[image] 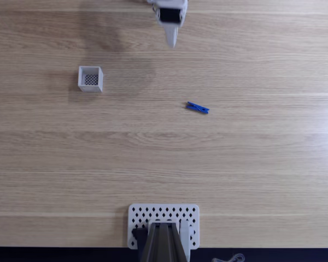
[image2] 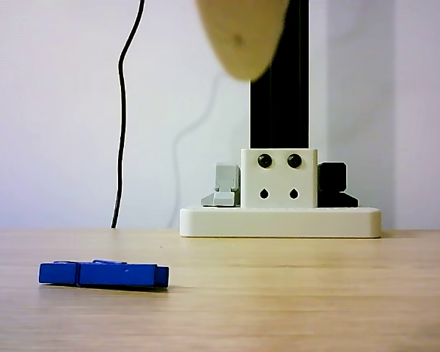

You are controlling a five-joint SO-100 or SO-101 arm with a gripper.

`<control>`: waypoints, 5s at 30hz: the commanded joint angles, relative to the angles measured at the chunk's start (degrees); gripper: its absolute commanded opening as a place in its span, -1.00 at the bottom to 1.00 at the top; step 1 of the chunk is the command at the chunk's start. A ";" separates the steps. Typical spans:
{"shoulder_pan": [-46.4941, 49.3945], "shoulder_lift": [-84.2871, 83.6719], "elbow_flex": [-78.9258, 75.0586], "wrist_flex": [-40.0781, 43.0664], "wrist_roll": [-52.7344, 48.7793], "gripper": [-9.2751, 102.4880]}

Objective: Grasp a peg and put it in the crate.

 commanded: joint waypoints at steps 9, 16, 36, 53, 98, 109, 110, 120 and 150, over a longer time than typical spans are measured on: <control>-4.48 -44.82 -46.41 1.05 4.66 -0.84; -7.03 -61.61 -69.08 10.63 11.51 -0.83; -10.37 -79.10 -95.27 27.77 17.93 -0.82; -10.72 -84.29 -95.19 27.77 18.63 -0.52; 12.74 -7.82 -7.91 -16.79 -63.90 -0.84; 28.30 -1.49 10.72 -44.82 -85.78 -0.84; 29.09 -2.55 11.25 -47.72 -86.04 -0.84; 33.75 -22.68 11.43 -72.51 -86.66 -0.84; 37.09 -39.99 -0.26 -80.33 -86.48 -0.83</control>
